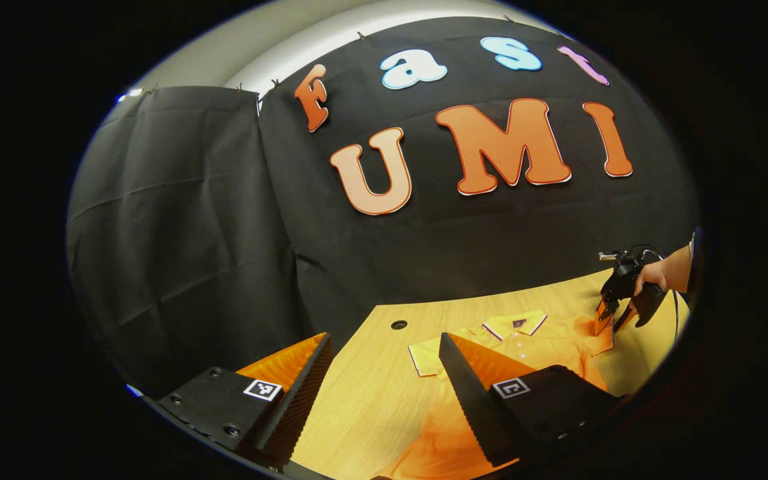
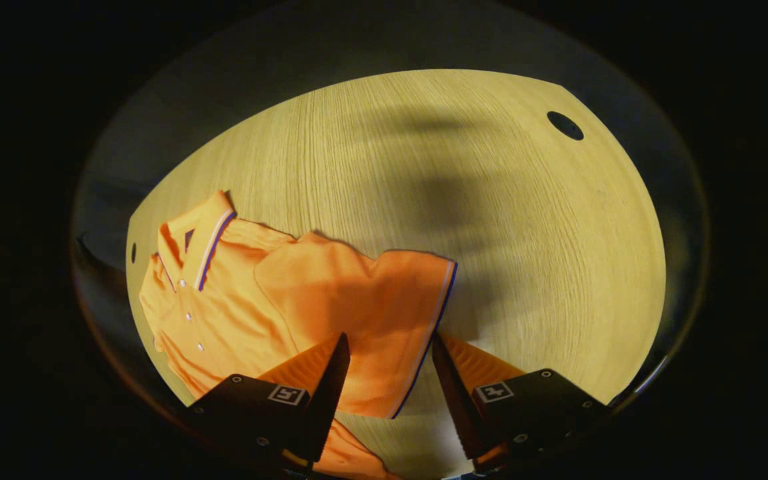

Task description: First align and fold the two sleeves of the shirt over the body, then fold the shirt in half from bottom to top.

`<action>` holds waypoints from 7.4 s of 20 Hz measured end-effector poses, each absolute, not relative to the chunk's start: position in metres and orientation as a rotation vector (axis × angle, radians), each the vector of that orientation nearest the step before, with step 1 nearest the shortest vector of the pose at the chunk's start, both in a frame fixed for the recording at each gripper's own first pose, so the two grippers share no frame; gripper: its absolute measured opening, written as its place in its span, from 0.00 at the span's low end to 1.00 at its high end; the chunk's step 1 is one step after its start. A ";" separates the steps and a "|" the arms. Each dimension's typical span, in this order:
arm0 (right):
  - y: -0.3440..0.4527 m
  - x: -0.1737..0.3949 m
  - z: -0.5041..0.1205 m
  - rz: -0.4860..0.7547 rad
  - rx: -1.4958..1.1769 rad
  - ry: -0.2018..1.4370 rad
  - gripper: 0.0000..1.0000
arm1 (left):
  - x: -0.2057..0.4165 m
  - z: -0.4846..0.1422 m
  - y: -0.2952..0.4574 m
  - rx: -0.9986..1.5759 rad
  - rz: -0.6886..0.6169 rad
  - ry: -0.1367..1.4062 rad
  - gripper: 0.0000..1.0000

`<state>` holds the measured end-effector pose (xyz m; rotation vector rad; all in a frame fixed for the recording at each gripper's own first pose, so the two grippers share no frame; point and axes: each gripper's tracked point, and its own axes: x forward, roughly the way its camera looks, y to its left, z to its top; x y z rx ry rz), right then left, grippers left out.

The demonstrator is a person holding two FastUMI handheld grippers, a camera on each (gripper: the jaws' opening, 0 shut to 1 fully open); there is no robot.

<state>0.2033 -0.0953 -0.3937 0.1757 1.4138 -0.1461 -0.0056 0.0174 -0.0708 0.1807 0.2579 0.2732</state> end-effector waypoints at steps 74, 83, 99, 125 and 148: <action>-0.115 -0.059 -0.056 -0.538 0.166 0.391 0.95 | 0.292 -0.408 0.064 0.090 -0.183 1.305 0.94; -0.132 -0.105 -0.063 -0.621 0.174 0.402 0.95 | 0.291 -0.409 0.048 0.064 -0.213 1.365 0.14; -0.133 -0.099 -0.074 -0.581 0.213 0.423 0.95 | 0.309 -0.310 -0.075 0.193 -0.492 1.093 0.14; -0.042 -0.063 -0.048 -0.086 0.008 0.134 0.95 | 0.104 -0.049 0.000 -0.019 -0.283 0.162 0.98; -0.016 -0.156 -0.287 0.115 0.067 0.824 0.98 | -0.102 -0.296 0.020 0.035 -0.161 0.859 0.98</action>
